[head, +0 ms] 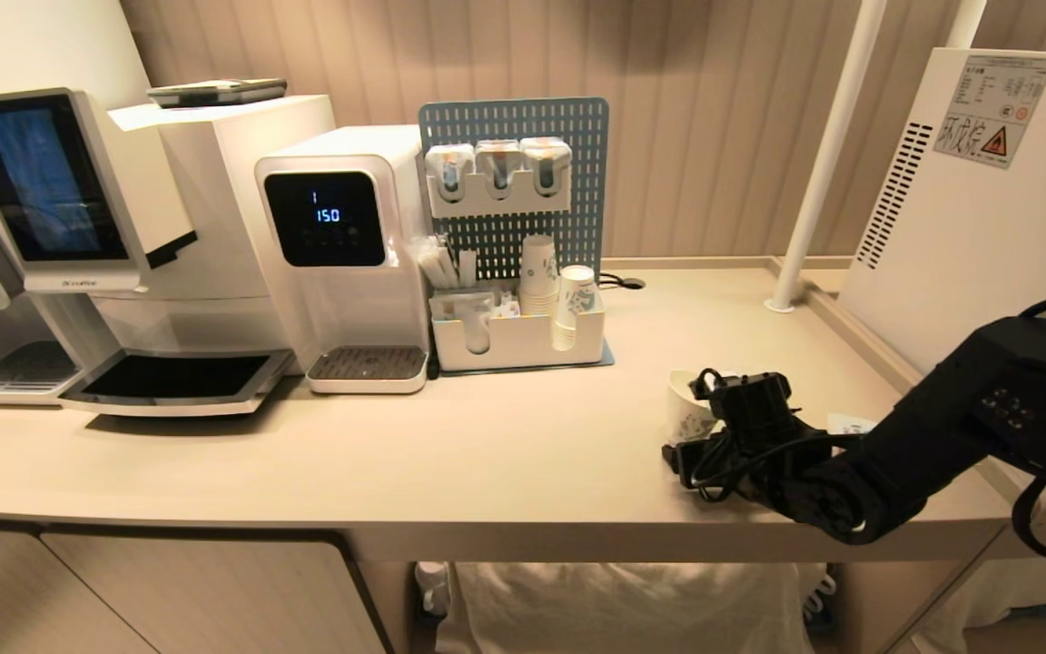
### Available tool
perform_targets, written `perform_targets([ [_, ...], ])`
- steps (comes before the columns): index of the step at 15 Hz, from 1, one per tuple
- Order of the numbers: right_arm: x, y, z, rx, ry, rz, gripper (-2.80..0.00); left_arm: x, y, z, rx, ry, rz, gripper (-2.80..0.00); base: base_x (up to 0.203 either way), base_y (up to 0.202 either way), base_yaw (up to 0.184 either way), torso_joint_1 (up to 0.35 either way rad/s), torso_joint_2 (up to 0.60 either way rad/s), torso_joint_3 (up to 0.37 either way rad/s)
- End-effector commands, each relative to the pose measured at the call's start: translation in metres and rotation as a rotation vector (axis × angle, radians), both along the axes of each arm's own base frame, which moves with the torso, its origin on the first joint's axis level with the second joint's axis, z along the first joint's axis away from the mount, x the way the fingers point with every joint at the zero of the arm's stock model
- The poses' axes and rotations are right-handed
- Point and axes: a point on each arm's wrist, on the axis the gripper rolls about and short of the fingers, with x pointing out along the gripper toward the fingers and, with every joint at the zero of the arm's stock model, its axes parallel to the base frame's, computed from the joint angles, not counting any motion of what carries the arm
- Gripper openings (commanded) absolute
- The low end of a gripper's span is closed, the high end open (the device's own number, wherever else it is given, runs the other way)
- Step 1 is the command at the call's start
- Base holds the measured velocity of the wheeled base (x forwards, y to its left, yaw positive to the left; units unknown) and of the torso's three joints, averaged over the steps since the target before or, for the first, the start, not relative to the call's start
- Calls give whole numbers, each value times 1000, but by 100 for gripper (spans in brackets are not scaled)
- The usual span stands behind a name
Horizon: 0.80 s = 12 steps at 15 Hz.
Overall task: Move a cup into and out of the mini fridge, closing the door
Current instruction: Place the paper cup on the table
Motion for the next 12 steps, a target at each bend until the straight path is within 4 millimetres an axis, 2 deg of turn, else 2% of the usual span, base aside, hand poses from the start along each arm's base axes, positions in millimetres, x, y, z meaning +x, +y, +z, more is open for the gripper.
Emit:
perform_targets([
  [1,-16,-6,14,13,4,14,0,0,0,0,0,1,0,-280,0,0,0,0,0,0],
  [4,-43,-11,32,23,-13,34,0,0,0,0,0,-1,0,-280,0,0,0,0,0,0],
  [7,-89,-13,40,37,-60,91,0,0,0,0,0,1,0,-280,0,0,0,0,0,0],
  [8,-109,-16,48,51,-99,110,-280,0,0,0,0,1,0,-280,0,0,0,0,0,0],
  [12,-180,-46,91,131,-306,115,-280,0,0,0,0,0,0,-280,0,0,0,0,0,0],
])
